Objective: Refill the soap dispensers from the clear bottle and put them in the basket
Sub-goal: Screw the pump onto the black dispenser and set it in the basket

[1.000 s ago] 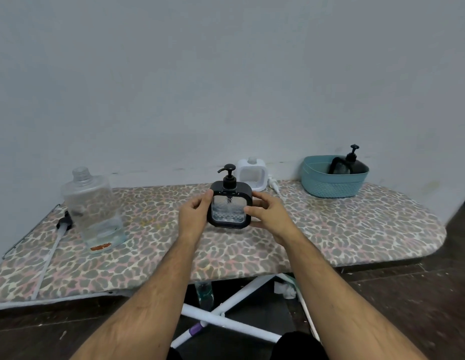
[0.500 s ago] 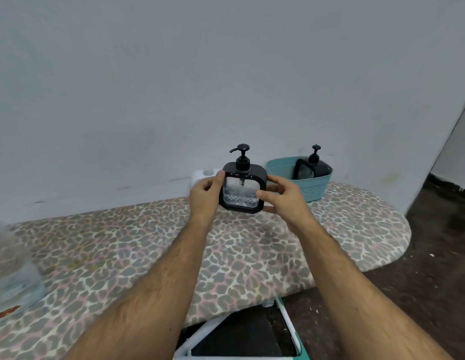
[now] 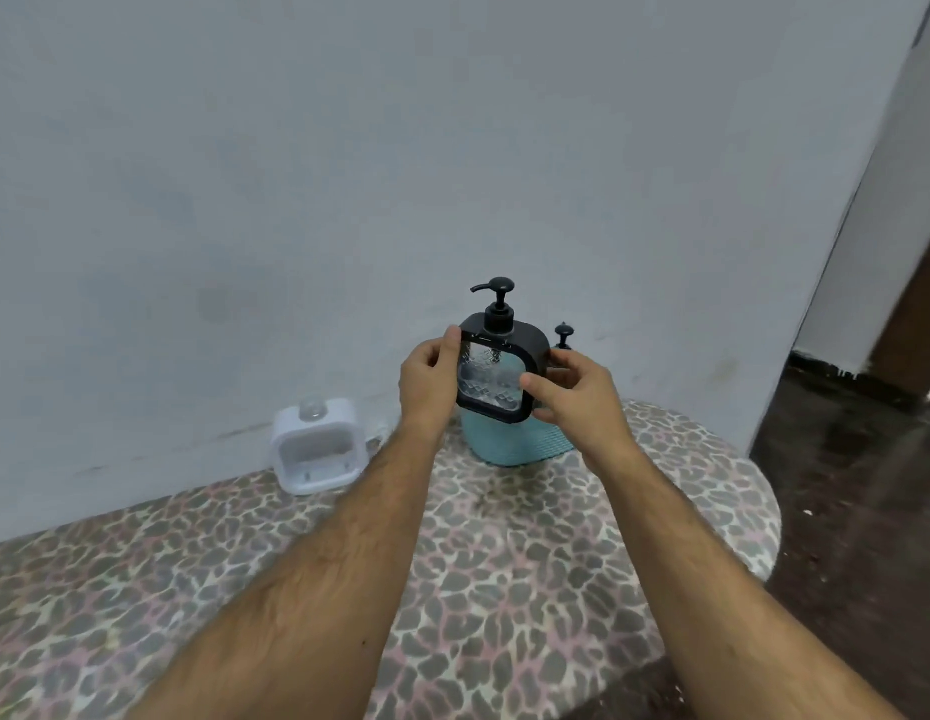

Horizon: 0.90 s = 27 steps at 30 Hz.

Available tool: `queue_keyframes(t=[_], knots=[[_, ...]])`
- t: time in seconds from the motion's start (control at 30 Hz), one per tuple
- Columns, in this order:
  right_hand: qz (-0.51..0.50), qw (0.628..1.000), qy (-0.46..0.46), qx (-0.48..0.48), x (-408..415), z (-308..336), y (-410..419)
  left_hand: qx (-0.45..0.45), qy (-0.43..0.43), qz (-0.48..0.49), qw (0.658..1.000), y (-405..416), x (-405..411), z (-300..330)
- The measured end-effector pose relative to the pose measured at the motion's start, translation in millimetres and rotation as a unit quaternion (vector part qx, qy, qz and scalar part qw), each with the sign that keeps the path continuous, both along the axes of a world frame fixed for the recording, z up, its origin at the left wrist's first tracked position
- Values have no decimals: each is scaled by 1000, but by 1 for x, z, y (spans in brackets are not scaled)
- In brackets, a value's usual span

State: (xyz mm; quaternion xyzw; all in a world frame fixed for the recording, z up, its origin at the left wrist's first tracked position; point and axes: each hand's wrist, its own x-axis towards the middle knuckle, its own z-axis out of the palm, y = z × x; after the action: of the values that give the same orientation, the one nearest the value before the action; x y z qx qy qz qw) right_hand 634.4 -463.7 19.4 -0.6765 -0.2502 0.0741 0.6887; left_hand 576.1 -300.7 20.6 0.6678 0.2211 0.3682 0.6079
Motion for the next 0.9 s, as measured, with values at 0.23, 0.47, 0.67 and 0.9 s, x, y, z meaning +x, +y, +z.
queue_keyframes(t=[0.23, 0.47, 0.67, 0.9], knots=[[-79, 993, -46, -73, 35, 0, 0, -4, 30, -44, 999, 1, 54, 0], [-137, 967, -120, -175, 46, -5, 7, -23, 86, -89, 992, 5, 85, -7], [-182, 925, -164, -290, 53, -11, 11, -44, 146, -139, 978, 11, 99, -12], [-182, 883, -172, -396, 53, -16, 12, -62, 224, -195, 953, 16, 110, -18]])
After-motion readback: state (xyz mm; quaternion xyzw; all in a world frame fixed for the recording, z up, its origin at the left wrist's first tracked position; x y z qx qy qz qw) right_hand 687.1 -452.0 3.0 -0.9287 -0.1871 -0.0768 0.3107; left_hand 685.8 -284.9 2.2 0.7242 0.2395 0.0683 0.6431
